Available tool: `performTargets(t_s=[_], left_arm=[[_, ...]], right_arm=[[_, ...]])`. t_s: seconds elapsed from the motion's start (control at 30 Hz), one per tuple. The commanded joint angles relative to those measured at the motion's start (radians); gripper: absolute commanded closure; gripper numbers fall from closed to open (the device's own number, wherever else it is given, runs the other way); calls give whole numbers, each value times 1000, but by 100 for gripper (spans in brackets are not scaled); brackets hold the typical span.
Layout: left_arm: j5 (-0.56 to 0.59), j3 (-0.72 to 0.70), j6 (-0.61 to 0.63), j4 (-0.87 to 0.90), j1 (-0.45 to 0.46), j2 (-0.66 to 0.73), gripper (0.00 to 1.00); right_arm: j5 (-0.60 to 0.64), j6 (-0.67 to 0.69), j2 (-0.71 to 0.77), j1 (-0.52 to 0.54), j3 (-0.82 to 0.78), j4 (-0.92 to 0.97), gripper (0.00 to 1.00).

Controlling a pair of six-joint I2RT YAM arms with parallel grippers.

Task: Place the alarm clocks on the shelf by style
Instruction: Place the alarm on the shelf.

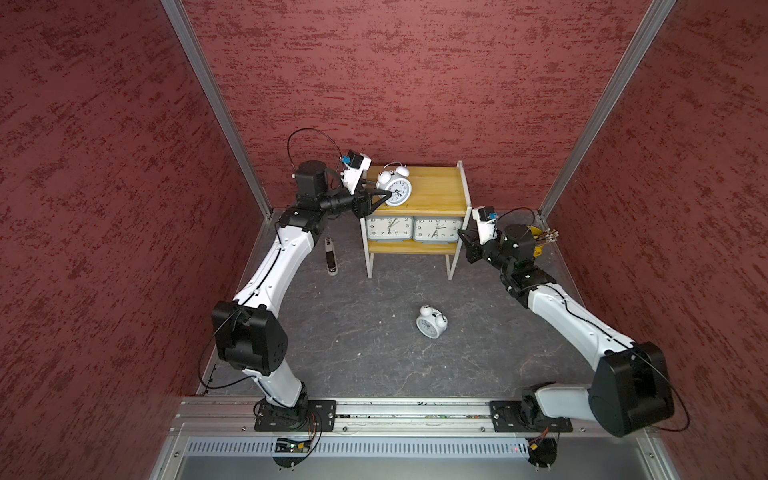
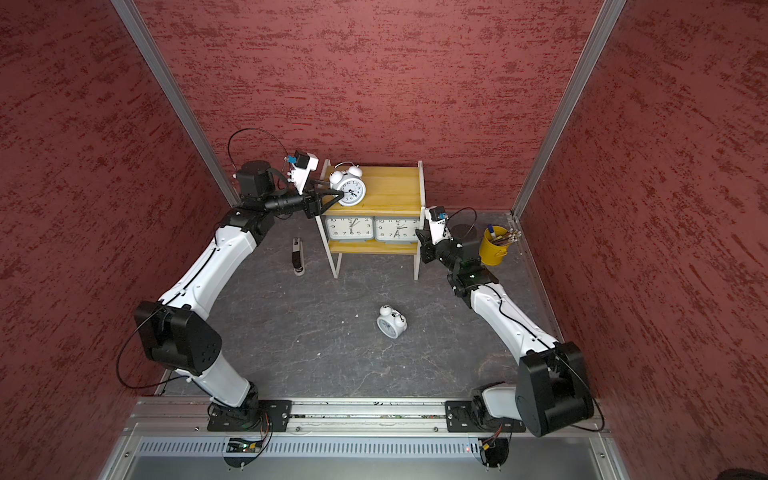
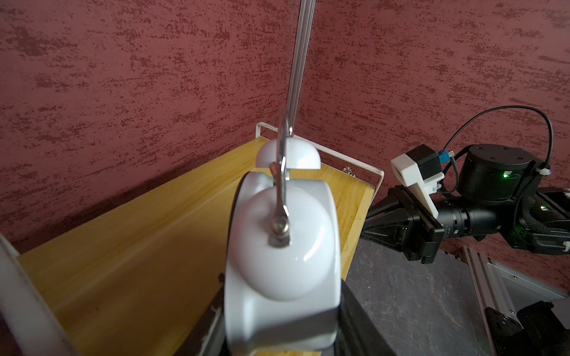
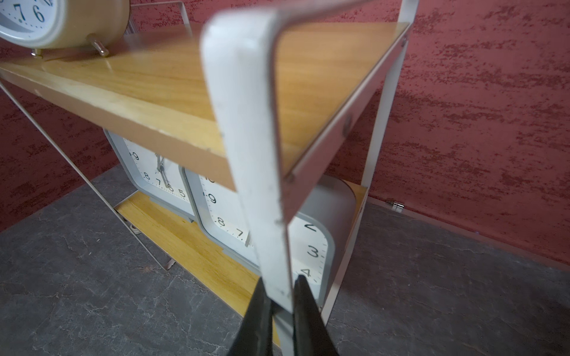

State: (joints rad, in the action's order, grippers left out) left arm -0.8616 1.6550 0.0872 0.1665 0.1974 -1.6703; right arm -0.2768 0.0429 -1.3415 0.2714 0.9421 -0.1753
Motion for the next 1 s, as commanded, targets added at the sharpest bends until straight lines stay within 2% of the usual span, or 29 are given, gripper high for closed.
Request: performTargets(t_s=[0.0,0.1,0.27,0.47,0.6,0.97], left_arm=[[4,27,17,0,4,-11,68],[6,27,19,0,4,-12,59],[20,33,19,0,3,-16,37],[41,45,37,23,1,-7,22],[81,44,70,54,3,16,19],[158,7,164,132,3,66,22]], right_arm=[[0,-20,8,3,25,-35,95],[1,-20,10,5,21,-38,95],[-5,-20,8,4,21,-33,95],[-14,-25,4,5,21,-30,94],[-17,-27,8,4,20,-29,93],[-21,-37,9,4,13,-29,91]])
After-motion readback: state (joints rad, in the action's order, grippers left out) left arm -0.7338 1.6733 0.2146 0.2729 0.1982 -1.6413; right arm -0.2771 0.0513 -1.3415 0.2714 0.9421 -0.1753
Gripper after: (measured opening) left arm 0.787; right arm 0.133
